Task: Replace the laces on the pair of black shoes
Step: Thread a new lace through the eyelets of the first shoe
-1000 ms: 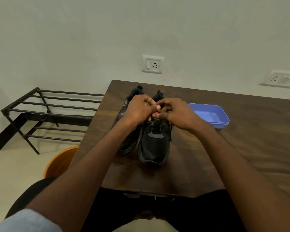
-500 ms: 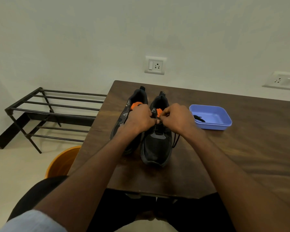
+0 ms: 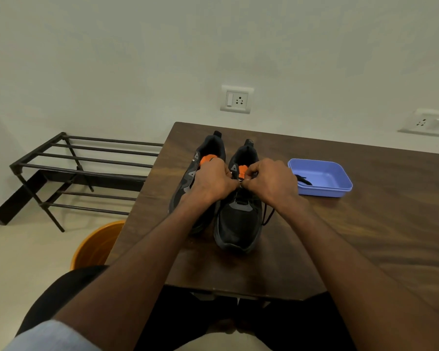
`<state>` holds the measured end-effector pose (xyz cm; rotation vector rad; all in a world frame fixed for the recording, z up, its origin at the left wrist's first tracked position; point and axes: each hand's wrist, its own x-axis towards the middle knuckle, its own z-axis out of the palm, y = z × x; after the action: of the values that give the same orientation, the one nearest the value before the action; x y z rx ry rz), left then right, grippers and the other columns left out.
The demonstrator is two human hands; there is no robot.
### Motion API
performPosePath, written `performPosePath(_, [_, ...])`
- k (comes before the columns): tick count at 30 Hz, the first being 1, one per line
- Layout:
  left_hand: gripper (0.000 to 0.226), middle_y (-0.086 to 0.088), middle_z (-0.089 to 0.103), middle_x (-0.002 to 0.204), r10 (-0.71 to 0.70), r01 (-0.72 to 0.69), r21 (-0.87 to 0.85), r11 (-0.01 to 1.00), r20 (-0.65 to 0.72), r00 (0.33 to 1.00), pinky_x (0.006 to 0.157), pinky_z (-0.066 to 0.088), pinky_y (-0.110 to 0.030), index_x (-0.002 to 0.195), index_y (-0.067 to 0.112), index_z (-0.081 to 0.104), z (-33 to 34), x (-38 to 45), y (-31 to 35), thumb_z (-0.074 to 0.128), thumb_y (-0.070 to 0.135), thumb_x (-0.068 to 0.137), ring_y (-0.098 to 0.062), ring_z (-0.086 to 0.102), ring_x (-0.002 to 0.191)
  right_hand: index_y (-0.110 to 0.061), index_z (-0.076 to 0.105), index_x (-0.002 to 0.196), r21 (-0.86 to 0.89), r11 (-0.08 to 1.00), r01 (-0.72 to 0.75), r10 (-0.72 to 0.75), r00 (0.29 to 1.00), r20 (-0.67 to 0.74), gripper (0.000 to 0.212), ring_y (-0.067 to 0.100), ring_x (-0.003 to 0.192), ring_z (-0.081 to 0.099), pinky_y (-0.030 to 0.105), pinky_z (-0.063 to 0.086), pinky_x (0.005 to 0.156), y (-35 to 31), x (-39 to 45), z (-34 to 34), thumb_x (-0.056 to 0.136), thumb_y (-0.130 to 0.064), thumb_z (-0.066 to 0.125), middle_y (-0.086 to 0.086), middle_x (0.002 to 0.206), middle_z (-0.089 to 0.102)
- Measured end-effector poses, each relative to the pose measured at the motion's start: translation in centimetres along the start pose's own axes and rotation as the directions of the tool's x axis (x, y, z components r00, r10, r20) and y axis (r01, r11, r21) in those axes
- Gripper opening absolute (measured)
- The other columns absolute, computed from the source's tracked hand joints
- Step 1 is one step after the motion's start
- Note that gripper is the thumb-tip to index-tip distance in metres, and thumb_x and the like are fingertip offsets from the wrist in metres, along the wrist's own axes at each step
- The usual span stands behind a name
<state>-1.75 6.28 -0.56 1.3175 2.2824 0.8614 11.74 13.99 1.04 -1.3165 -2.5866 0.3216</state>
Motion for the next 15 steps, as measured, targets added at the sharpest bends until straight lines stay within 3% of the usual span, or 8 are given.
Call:
performPosePath(4, [0.013,-0.007,0.075,0.088,0.008,-0.008,0.001,1.000,-0.017,1.000,0.075,0.059,-0.032,0.087,0.010,0.076,0.1,0.1,-0.1,0.077,0.023,0.091,-0.018,0.071,0.081,-0.021,0.072,0.081,-0.016,1.000,-0.025,0.025,0.999,-0.021,0.024,0.016,0.070,0.065,0.039,0.060,0.067,-0.4,-0.1,0.5,0.090,-0.043,0.072,-0.002,0.075,0.068])
performPosePath(7, [0.014,-0.007,0.075,0.085,0.022,-0.022,-0.010,1.000,-0.031,0.999,0.077,0.061,-0.034,0.085,0.009,0.077,0.2,0.0,-0.4,0.075,0.021,0.092,-0.017,0.071,0.078,-0.024,0.076,0.080,0.109,0.993,-0.054,0.058,0.998,-0.034,0.018,0.013,0.069,0.066,0.041,0.062,0.067,-0.2,-0.2,1.1,0.087,-0.041,0.073,-0.005,0.077,0.071])
performPosePath(10, [0.012,-0.004,0.074,0.084,0.036,-0.037,-0.028,0.999,-0.039,0.999,0.070,0.058,-0.028,0.085,0.011,0.075,0.2,-0.2,-0.5,0.075,0.021,0.093,-0.014,0.069,0.076,-0.032,0.080,0.082,0.234,0.969,-0.086,0.092,0.996,-0.014,0.009,0.010,0.070,0.068,0.039,0.064,0.066,0.1,-0.1,1.0,0.086,-0.039,0.075,-0.009,0.082,0.075])
performPosePath(15, [0.010,0.002,0.071,0.083,0.061,-0.061,-0.025,0.998,-0.031,0.998,0.069,0.054,-0.024,0.084,0.019,0.073,0.2,-0.3,-0.6,0.075,0.022,0.093,-0.008,0.066,0.075,-0.034,0.080,0.085,0.300,0.950,-0.085,0.073,0.996,0.053,0.007,0.010,0.077,0.070,0.039,0.064,0.072,0.6,0.3,1.1,0.089,-0.035,0.074,-0.009,0.090,0.076])
